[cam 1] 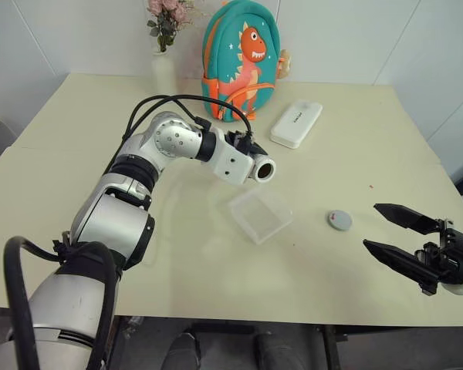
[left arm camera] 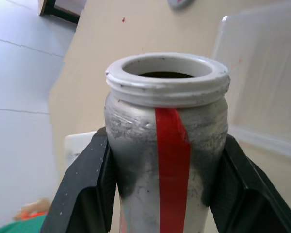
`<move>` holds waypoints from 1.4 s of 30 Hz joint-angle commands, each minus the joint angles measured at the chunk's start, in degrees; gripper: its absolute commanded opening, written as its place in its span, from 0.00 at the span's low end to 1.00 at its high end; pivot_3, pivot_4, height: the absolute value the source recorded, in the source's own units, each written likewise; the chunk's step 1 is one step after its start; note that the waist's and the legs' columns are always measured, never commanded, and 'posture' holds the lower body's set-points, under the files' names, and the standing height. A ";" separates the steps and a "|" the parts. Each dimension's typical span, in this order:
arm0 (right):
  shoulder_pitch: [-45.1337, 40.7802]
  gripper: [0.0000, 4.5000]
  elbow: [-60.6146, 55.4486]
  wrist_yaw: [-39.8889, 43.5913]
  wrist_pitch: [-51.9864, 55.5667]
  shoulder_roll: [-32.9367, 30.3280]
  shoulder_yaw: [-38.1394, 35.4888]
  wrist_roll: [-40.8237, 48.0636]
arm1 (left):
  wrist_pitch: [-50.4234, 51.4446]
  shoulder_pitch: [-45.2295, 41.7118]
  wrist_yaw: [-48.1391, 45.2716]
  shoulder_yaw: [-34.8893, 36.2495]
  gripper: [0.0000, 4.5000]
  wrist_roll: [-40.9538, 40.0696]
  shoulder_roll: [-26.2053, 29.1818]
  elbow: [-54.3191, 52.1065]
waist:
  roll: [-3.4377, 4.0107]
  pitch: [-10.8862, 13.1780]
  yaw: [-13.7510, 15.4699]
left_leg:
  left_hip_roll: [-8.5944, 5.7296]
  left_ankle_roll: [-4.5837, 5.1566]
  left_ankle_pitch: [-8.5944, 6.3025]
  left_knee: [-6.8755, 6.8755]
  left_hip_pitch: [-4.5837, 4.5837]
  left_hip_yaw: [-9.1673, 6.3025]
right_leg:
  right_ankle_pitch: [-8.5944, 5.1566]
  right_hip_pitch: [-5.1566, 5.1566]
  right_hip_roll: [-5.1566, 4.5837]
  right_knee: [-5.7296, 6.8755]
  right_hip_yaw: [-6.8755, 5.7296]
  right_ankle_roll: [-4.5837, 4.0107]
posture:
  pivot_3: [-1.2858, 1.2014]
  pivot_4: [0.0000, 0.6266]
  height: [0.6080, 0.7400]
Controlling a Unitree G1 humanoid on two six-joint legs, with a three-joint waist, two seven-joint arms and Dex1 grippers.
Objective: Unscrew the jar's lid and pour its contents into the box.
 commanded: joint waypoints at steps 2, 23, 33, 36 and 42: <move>-0.51 0.99 -0.84 -1.06 -0.99 -0.10 -1.90 0.72 | -3.48 -4.23 26.11 -9.83 0.46 17.25 1.61 -2.67 | -0.02 0.01 0.03 | 0.00 0.00 0.00 0.00 0.01 0.00 | 0.00 0.00 0.00 0.01 0.00 0.01 | 0.52 0.24 1.00; -7.43 0.99 4.54 -0.78 -2.15 -0.32 3.02 -4.13 | 12.66 -14.01 102.73 -48.15 0.46 64.25 2.23 -12.53 | -0.24 0.13 1.27 | -0.04 -0.01 -0.02 0.01 -0.06 0.15 | 0.00 -0.08 -0.01 -0.05 0.09 0.11 | 0.52 0.24 1.00; -8.33 0.99 6.06 -0.31 -2.97 -0.30 4.15 -5.54 | 20.13 -13.64 108.38 -51.22 0.46 67.52 2.64 -14.87 | -0.24 0.14 1.33 | -0.04 -0.02 -0.02 0.03 -0.06 0.17 | 0.00 -0.08 -0.01 0.00 0.09 0.11 | 0.52 0.24 1.00; -8.49 0.99 6.43 -0.14 -3.01 -0.43 4.32 -5.84 | 21.80 -13.23 109.07 -51.99 0.46 68.40 2.88 -15.13 | -0.24 0.13 1.31 | -0.04 -0.02 -0.02 0.02 -0.05 0.17 | 0.00 -0.08 -0.01 0.02 0.09 0.11 | 0.52 0.24 1.00; -9.59 0.99 7.38 0.27 -3.56 -0.45 5.45 -7.04 | 33.14 -10.96 109.73 -52.23 0.46 70.95 4.26 -17.35 | -0.23 0.13 1.26 | -0.04 -0.02 -0.02 0.08 -0.03 0.17 | 0.00 -0.08 -0.01 0.10 0.09 0.11 | 0.52 0.24 1.00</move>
